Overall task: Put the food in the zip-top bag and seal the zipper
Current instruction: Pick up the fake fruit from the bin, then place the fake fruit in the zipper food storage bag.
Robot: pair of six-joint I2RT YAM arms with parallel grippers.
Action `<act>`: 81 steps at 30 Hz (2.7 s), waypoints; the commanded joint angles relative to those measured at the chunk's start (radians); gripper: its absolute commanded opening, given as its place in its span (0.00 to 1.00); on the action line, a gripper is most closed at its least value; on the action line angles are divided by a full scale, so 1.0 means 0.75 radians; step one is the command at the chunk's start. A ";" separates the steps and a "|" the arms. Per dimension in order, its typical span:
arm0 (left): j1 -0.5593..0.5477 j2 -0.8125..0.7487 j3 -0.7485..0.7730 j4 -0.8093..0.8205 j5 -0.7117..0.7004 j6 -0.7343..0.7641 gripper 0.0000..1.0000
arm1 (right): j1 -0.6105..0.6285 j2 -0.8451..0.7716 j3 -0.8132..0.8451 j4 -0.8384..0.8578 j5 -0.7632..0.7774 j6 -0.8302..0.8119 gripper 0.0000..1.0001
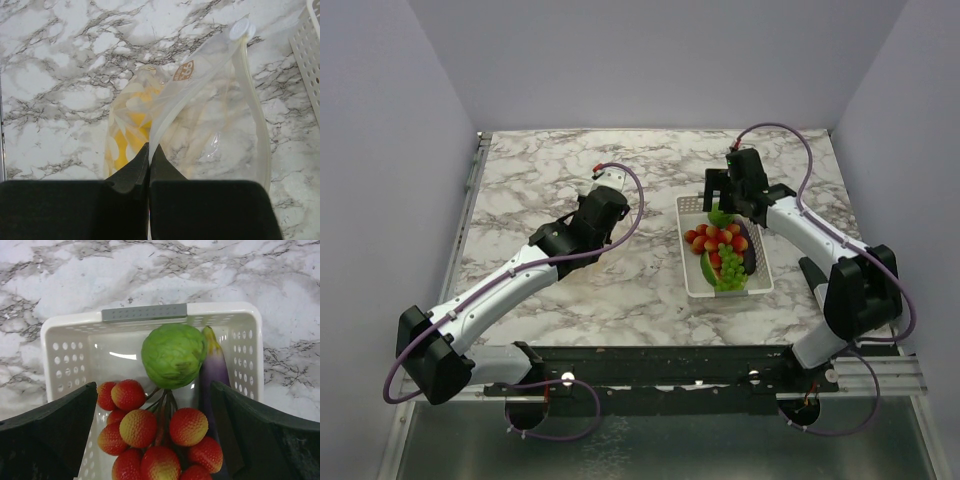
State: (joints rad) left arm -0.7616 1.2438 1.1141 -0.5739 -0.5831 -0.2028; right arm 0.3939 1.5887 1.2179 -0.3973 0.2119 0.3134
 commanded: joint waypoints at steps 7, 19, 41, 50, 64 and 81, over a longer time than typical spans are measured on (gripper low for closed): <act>-0.006 -0.021 -0.015 0.027 0.029 0.007 0.00 | -0.060 0.173 -0.009 0.106 -0.056 0.031 1.00; -0.006 -0.009 -0.015 0.027 0.029 0.007 0.00 | -0.097 0.310 0.033 0.123 -0.045 0.042 0.92; -0.005 -0.002 -0.015 0.027 0.031 0.007 0.00 | -0.100 0.079 -0.043 0.150 -0.123 0.065 0.38; -0.006 -0.004 -0.016 0.027 0.025 0.006 0.00 | -0.091 -0.142 -0.087 0.141 -0.329 0.060 0.34; -0.006 -0.012 -0.015 0.027 0.028 0.005 0.00 | 0.045 -0.454 -0.175 0.261 -0.786 0.036 0.33; -0.005 -0.016 -0.019 0.031 0.036 0.003 0.00 | 0.341 -0.430 -0.127 0.322 -0.872 -0.017 0.31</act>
State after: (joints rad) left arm -0.7616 1.2438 1.1137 -0.5686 -0.5804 -0.2012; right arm 0.6125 1.2415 1.0946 -0.1875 -0.4221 0.3237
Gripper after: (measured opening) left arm 0.003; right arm 0.618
